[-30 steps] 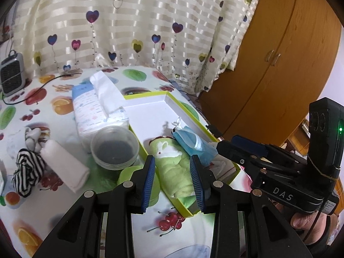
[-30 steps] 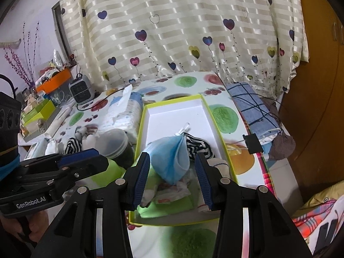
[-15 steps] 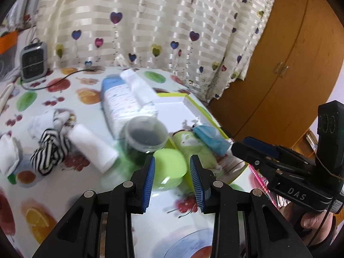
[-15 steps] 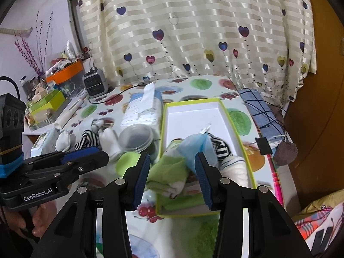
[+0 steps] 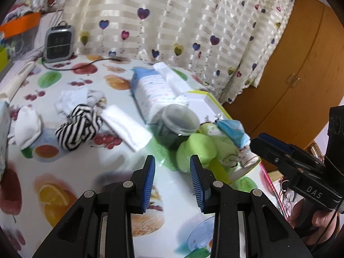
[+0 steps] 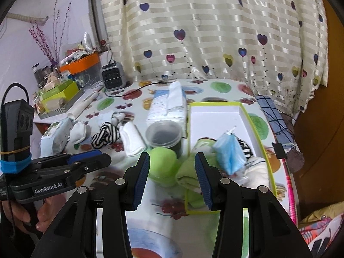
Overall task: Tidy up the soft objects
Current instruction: 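Withdraw both grippers from the tray toward the items on the table, then grasp the black-and-white striped sock on the table with the left gripper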
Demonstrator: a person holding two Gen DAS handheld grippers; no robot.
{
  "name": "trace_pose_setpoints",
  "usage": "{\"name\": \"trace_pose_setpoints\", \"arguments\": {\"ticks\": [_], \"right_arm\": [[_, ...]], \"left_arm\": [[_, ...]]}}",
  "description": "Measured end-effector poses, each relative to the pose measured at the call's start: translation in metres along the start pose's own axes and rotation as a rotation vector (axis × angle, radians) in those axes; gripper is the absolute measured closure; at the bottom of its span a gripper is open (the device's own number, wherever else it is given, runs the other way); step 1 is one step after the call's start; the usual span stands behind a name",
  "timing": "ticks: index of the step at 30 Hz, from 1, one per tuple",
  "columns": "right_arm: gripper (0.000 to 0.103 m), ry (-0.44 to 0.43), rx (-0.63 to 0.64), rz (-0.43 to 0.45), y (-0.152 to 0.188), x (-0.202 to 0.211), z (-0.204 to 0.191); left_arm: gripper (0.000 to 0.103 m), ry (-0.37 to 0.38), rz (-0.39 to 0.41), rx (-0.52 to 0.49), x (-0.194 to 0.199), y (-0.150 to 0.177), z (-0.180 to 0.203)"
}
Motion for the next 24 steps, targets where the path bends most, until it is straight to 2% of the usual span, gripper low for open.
{"name": "trace_pose_setpoints", "arguments": {"ticks": [13, 18, 24], "right_arm": [[0.058, -0.088, 0.047, -0.026, 0.005, -0.009, -0.025], [0.058, -0.104, 0.072, -0.032, 0.004, -0.014, -0.033], [0.058, -0.114, 0.089, -0.048, 0.001, -0.026, -0.042]], "left_arm": [[0.071, -0.105, -0.021, 0.057, 0.005, 0.009, -0.048], [0.059, -0.178, -0.019, 0.061, -0.003, 0.0, -0.079], [0.053, -0.243, -0.032, 0.05, -0.019, -0.01, -0.109]]}}
Point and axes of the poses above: each gripper's, at about its wrist camera, not at the fingertips, and x roughly against the way its jaws point, z to its right, y to its underside, the point moved 4 cm from there along -x, roughly the way its jaws point, and after that the axes turned 13 degrees about -x, right-handed, at the moved point
